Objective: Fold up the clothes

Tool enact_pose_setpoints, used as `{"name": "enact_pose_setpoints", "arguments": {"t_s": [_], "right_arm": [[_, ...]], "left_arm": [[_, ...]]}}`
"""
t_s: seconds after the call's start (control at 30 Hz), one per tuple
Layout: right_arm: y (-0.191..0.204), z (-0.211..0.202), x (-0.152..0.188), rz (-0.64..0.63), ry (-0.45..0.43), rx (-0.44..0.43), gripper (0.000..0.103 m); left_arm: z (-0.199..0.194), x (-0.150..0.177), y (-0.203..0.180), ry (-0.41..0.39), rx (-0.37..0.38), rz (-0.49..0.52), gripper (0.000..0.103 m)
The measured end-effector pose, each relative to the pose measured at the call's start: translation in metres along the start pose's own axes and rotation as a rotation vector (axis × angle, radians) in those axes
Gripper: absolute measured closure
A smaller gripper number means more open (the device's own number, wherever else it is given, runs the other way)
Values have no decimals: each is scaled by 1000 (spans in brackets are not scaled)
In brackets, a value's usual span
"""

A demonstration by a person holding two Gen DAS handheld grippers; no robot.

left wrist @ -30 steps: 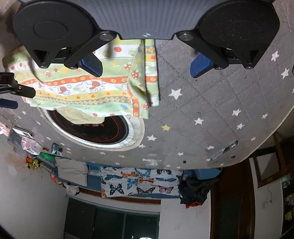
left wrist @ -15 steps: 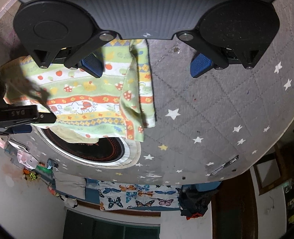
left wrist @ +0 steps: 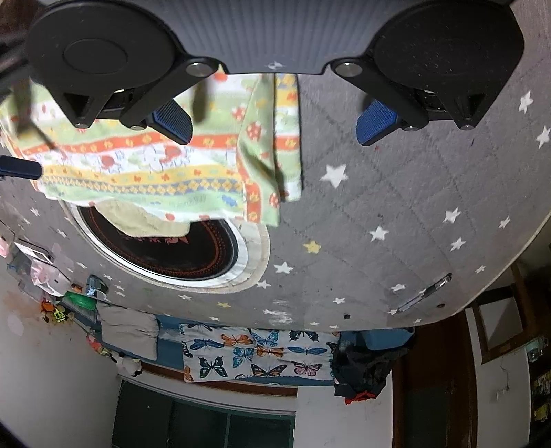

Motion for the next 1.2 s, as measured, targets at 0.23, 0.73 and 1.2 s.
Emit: {"name": "enact_pose_setpoints", "arguments": {"t_s": [0.23,0.73,1.2], "right_arm": [[-17,11,-10,66,11,18,0],[-72,30,-5,248,44,60,0],[-11,1,-23,60,-17,-38,1]], "left_arm": [[31,-10,14,39,-92,-34,1],[56,-33,31,56,-149,-84,1],[28,-19,44,45,-89,-160,7]]}}
Point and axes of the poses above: each gripper's, at about its wrist camera, not at the fingertips, and z roughly the way its jaws point, y to its left, x to its underside, the point moved 9 cm from there along z, roughly the way its jaws point, and after that the axes turned 3 degrees about z, right-handed, at the moved point
